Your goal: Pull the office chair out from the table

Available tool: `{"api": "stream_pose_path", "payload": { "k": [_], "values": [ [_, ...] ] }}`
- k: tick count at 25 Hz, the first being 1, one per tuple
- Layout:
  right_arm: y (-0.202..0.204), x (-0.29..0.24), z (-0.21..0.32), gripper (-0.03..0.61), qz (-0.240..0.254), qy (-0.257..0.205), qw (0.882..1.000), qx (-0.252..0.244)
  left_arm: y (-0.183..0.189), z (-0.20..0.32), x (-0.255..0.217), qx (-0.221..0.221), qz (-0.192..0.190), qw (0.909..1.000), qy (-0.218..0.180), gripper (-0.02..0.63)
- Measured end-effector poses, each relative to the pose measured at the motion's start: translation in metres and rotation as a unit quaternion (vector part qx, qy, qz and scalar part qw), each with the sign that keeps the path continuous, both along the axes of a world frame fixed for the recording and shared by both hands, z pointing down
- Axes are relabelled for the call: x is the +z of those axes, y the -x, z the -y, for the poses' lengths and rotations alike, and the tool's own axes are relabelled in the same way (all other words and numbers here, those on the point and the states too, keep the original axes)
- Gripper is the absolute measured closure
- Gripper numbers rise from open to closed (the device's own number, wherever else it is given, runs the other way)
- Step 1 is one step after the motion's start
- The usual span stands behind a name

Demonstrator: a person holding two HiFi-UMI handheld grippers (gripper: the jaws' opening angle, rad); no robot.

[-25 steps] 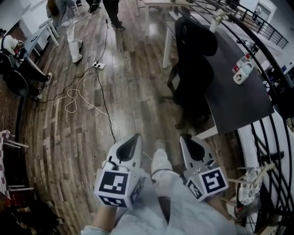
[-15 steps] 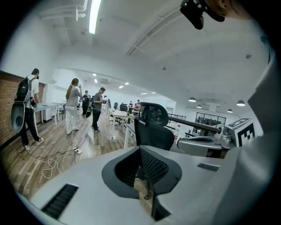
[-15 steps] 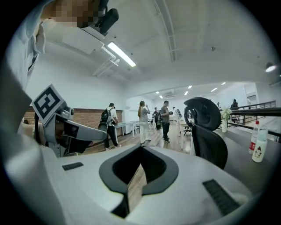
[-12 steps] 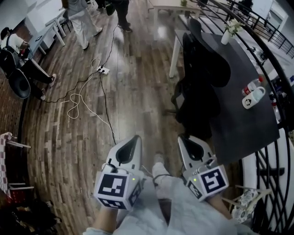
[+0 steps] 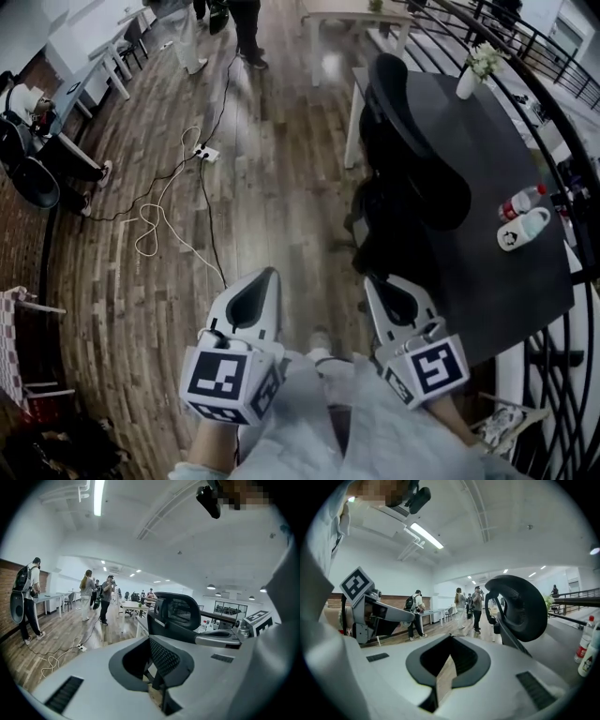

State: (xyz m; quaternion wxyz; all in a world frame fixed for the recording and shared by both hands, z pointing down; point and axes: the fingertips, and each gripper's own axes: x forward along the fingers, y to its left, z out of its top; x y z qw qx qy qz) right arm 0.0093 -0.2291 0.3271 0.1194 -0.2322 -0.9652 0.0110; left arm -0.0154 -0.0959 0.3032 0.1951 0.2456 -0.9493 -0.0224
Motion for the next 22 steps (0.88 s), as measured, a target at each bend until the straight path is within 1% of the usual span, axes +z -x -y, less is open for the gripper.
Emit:
{"api": "stream_pose_path", "payload": {
  "k": [3, 9, 13, 18, 20, 22],
  "values": [
    [0.013, -0.002, 0.009, 0.577, 0.009, 0.004, 1.0, 0.014, 0.019, 0.009, -0.003, 0.01, 0.018, 0.9998, 0.005, 0.607],
    [0.027, -0.011, 0.034, 0.576, 0.02, -0.004, 0.999, 0.044, 0.039, 0.038, -0.013, 0.033, 0.026, 0.9991, 0.001, 0.607],
    [0.038, -0.012, 0.046, 0.576, 0.027, -0.004, 0.998, 0.063, 0.057, 0.06, -0.008, 0.074, 0.028, 0.9968, 0.004, 0.607],
    [0.063, -0.011, 0.049, 0.576, 0.031, -0.021, 0.996, 0.084, 0.099, 0.08, -0.004, 0.117, 0.031, 0.9926, 0.003, 0.607],
    [0.074, -0.013, 0.051, 0.575, 0.032, -0.026, 0.994, 0.102, 0.118, 0.088, -0.001, 0.143, 0.032, 0.9892, 0.006, 0.607],
    [0.086, -0.015, 0.057, 0.575, 0.035, -0.032, 0.99, 0.13, 0.138, 0.097, 0.004, 0.17, 0.029, 0.985, 0.009, 0.607]
  ]
}}
